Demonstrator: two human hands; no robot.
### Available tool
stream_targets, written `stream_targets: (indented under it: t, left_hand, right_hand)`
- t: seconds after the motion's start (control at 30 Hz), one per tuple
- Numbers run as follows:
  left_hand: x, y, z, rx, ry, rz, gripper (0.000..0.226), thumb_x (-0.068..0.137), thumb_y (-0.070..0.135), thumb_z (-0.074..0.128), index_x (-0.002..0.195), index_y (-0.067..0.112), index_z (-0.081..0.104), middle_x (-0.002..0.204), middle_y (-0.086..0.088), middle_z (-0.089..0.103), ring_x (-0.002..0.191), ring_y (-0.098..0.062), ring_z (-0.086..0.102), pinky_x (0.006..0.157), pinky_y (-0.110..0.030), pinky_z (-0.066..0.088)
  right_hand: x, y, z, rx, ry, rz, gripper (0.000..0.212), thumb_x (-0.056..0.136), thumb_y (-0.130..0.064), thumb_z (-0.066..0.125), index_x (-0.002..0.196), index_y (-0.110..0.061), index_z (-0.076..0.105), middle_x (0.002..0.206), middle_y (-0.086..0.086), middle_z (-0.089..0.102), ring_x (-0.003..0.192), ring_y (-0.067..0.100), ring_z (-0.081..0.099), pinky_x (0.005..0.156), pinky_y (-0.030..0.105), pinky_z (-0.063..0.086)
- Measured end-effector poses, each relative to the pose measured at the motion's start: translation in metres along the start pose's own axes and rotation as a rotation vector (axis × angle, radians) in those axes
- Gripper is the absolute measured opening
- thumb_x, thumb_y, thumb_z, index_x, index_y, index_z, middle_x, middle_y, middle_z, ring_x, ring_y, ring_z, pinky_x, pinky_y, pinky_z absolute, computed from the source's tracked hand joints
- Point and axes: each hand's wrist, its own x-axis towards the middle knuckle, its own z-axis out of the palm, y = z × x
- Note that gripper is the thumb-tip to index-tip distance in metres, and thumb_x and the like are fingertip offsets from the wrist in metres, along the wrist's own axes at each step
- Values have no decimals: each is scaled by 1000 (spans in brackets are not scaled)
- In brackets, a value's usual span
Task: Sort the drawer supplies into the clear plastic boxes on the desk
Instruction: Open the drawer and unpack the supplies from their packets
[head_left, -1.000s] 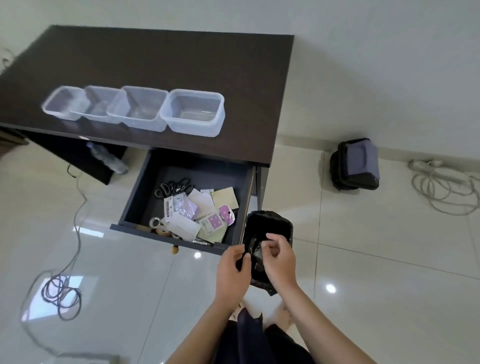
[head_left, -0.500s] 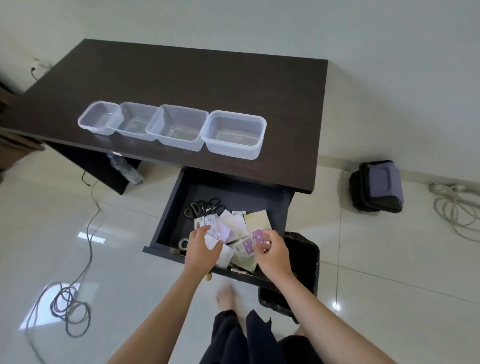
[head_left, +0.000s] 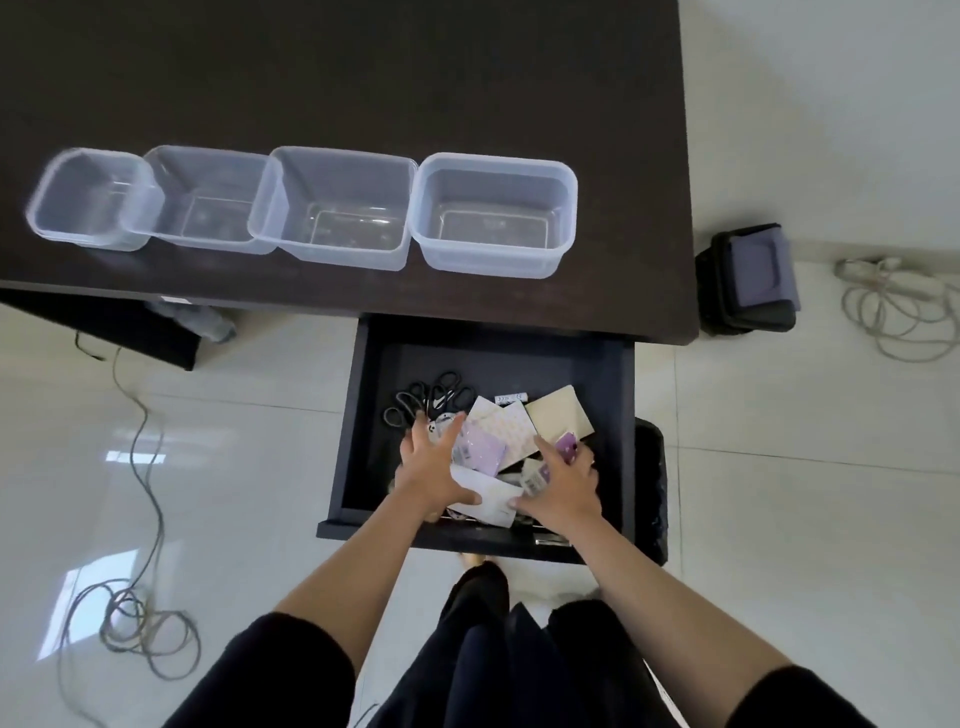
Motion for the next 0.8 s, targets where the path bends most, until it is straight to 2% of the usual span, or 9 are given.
stream_targets:
  t: [0.13, 0.23, 0.33, 0.4, 0.47, 0.57, 0.7, 0.8]
  left_hand:
    - [9, 0, 4, 40, 121, -20, 101, 62, 43, 83, 141, 46, 19, 152, -7, 3, 133, -32, 22, 93, -43, 49]
    - [12, -1, 3, -6, 171, -32, 85, 66, 39, 82, 136, 44, 33, 146, -3, 14, 127, -30, 29, 82, -37, 52]
    - [13, -5, 2, -78, 201, -33, 70, 71, 32, 80, 132, 37, 46, 139, -3, 24, 122, -28, 35, 82, -37, 52]
    - [14, -9, 1, -131, 237, -32, 59, 75, 27, 77, 128, 31, 53, 133, -3, 32, 117, -26, 40, 84, -35, 51]
    - [14, -12, -2, -187, 249, -23, 48, 78, 22, 74, 123, 27, 58, 128, -2, 38, 111, -24, 47, 83, -32, 51]
    - [10, -12, -7, -214, 233, 13, 36, 80, 18, 70, 115, 25, 62, 124, -1, 46, 99, -20, 56, 72, -28, 48]
    - [0, -8, -13, -286, 246, 44, 30, 80, 18, 69, 108, 25, 65, 117, 2, 50, 92, -16, 54, 70, -25, 44]
    - [-9, -4, -23, -391, 282, 58, 24, 80, 16, 70, 101, 26, 66, 100, 1, 56, 84, -12, 54, 67, -23, 44]
  right_hand:
    - [8, -4, 3, -36, 75, 2, 78, 64, -41, 81, 130, -44, 38, 137, 6, 16, 120, 29, 34, 94, 41, 48]
    - [12, -1, 3, -44, 129, -2, 62, 67, -37, 80, 121, -36, 49, 129, 6, 25, 110, 28, 42, 87, 41, 52]
    - [14, 4, 1, -49, 163, -9, 41, 74, -27, 71, 111, -29, 55, 124, 4, 34, 101, 26, 48, 77, 35, 53]
    - [14, 8, -3, -22, 193, -25, 33, 76, -18, 67, 106, -26, 56, 119, 3, 40, 94, 25, 54, 71, 35, 54]
    - [14, 12, -7, 24, 225, -51, 29, 77, -11, 64, 102, -24, 56, 113, 2, 47, 87, 24, 57, 67, 37, 54]
    - [13, 15, -15, 67, 268, -72, 27, 81, -7, 60, 104, -22, 56, 109, -2, 55, 85, 19, 57, 67, 34, 52]
    - [10, 14, -20, 113, 298, -123, 28, 84, -7, 57, 109, -20, 56, 110, 0, 61, 91, 20, 59, 72, 37, 54]
    - [7, 9, -25, 126, 309, -171, 26, 86, -9, 56, 110, -20, 56, 107, 2, 62, 86, 21, 59, 69, 34, 53]
